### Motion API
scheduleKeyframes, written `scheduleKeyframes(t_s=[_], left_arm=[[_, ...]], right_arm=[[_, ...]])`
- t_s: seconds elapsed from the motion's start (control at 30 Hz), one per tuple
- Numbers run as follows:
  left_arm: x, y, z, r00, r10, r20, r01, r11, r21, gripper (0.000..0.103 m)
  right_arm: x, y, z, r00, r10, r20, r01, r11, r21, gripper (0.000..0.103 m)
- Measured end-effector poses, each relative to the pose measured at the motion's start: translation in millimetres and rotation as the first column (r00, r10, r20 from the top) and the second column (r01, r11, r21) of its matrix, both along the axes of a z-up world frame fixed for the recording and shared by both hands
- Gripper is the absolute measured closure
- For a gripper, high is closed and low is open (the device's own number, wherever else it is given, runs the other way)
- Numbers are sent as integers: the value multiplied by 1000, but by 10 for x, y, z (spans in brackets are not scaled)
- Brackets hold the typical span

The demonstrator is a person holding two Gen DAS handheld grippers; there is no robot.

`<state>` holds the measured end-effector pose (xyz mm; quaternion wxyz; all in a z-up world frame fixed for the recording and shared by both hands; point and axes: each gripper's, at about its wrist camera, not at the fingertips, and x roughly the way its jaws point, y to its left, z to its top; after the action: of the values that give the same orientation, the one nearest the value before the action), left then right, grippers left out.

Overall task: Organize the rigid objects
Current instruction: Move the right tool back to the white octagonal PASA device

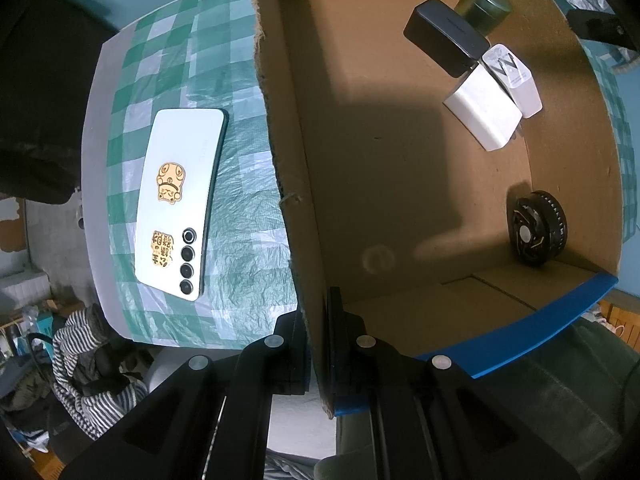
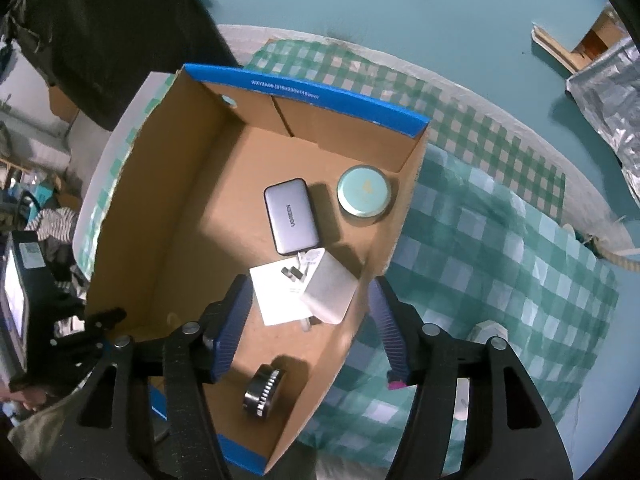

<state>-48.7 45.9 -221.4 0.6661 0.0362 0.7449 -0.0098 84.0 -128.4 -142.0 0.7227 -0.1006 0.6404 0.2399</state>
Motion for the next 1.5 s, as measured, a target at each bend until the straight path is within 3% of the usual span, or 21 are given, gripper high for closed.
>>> scheduleKeyframes(t_s=[0.63,1.13,1.23,1.5], left_arm=[[26,1,31,1000,5,8,-5,1000,-4,98],[24,17,50,1000,12,14,-12,1000,1,98],[25,18,53,1000,13,14,-13,1000,3,98],[11,11,64,1000,12,14,-12,1000,4,98]], right_arm=[[-9,-525,208,993,-116,20,116,993,1,36],[45,-1395,-204,953,-299,-42,294,951,-92,36],[57,-1563,-297,942,-333,-46,327,939,-108,30],[136,-1888,-692,904,-412,-114,398,908,-127,29]])
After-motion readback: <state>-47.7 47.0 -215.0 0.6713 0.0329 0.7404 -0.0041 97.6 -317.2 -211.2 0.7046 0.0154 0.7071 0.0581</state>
